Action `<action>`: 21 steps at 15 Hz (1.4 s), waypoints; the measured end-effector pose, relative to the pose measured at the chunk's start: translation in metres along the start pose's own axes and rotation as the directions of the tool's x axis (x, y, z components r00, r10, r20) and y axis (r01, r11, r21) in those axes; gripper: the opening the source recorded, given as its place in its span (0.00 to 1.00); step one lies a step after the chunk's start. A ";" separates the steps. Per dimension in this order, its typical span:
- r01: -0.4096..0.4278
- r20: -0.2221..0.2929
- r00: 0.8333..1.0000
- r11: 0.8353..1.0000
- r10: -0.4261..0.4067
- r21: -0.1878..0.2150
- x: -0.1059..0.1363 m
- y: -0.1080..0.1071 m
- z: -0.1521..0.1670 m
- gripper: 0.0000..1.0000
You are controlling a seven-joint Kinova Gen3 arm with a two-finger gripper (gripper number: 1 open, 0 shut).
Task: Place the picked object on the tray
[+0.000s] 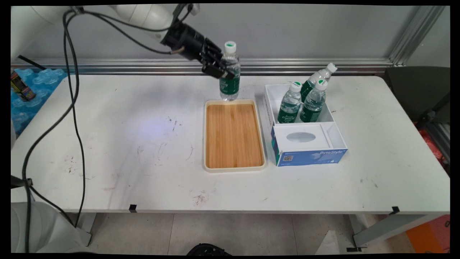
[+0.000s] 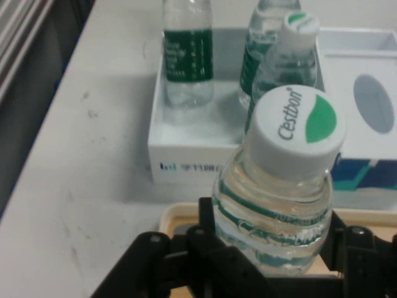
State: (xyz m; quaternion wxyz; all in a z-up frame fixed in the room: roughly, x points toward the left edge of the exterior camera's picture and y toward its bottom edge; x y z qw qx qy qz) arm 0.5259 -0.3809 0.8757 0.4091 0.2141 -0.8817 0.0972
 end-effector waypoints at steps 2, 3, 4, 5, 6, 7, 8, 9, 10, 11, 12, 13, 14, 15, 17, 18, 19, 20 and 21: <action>0.006 0.004 1.000 1.000 -0.006 -0.006 -0.009 0.000 0.010 0.00; 0.008 0.007 1.000 1.000 -0.008 -0.010 -0.014 0.000 0.018 0.00; 0.010 0.010 1.000 1.000 -0.010 -0.011 -0.020 0.000 0.026 0.00; 0.010 0.013 1.000 1.000 -0.010 -0.013 -0.023 -0.002 0.034 0.00; 0.012 0.015 1.000 1.000 -0.012 -0.011 -0.029 -0.004 0.047 0.00; 0.014 0.016 1.000 1.000 -0.013 -0.010 -0.031 -0.006 0.054 0.00; 0.015 0.015 1.000 1.000 -0.015 -0.007 -0.033 -0.009 0.063 0.00; 0.016 0.014 1.000 1.000 -0.016 -0.004 -0.034 -0.012 0.070 0.00; 0.016 0.013 1.000 1.000 -0.016 -0.002 -0.035 -0.014 0.075 0.00; 0.016 0.012 1.000 1.000 -0.016 -0.001 -0.036 -0.016 0.079 0.00; 0.015 0.011 1.000 1.000 -0.015 0.001 -0.037 -0.018 0.084 0.00; 0.013 0.011 1.000 1.000 -0.013 0.002 -0.037 -0.019 0.087 0.00; 0.010 0.010 1.000 1.000 -0.010 0.003 -0.038 -0.021 0.090 0.00; 0.008 0.009 1.000 1.000 -0.008 0.003 -0.038 -0.022 0.092 0.00; 0.001 0.006 1.000 1.000 -0.001 0.003 -0.039 -0.023 0.095 1.00; -0.002 0.004 1.000 1.000 0.002 0.003 -0.040 -0.023 0.096 1.00; -0.007 0.003 1.000 1.000 0.007 0.001 -0.041 -0.022 0.097 1.00; -0.010 0.001 1.000 1.000 0.010 -0.001 -0.042 -0.021 0.098 1.00; -0.014 0.000 1.000 1.000 0.014 -0.004 -0.043 -0.019 0.097 1.00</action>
